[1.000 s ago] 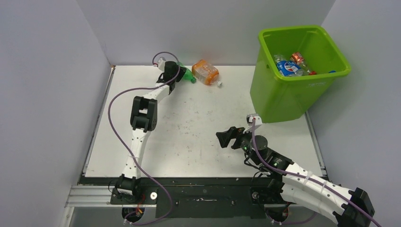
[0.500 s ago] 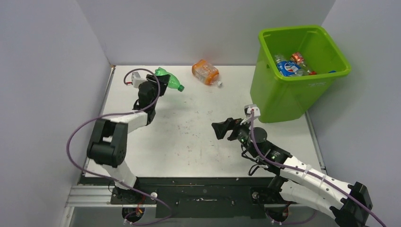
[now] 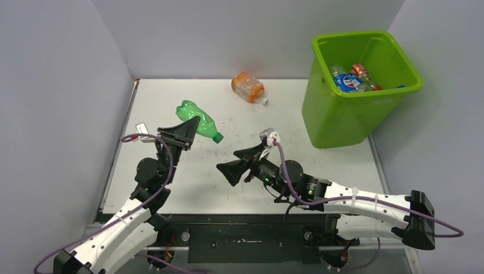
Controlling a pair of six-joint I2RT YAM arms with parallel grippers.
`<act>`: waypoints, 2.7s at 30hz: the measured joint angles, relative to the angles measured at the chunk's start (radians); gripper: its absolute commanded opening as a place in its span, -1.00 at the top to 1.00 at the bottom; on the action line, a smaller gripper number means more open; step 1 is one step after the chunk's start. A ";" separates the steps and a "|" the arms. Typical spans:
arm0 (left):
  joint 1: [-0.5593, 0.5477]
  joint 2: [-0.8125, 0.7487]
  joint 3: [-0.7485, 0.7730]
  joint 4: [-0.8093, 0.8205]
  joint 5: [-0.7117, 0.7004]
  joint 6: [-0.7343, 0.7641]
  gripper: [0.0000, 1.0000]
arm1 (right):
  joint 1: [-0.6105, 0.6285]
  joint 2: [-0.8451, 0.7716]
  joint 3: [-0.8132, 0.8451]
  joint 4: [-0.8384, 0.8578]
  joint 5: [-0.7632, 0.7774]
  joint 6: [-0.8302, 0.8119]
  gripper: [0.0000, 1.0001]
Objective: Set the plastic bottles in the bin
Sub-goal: Pick up the plastic bottle from the corner of the board.
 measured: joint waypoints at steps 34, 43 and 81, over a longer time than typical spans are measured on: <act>-0.085 -0.254 0.112 -0.519 0.027 0.232 -0.94 | 0.079 0.174 0.174 -0.083 0.106 -0.095 0.89; -0.085 -0.244 0.385 -0.717 0.135 0.918 -0.92 | 0.062 0.082 0.615 -0.710 0.056 -0.169 0.89; -0.571 0.039 0.386 -0.912 0.073 2.092 0.05 | -0.013 0.288 0.962 -1.369 -0.215 -0.172 0.89</act>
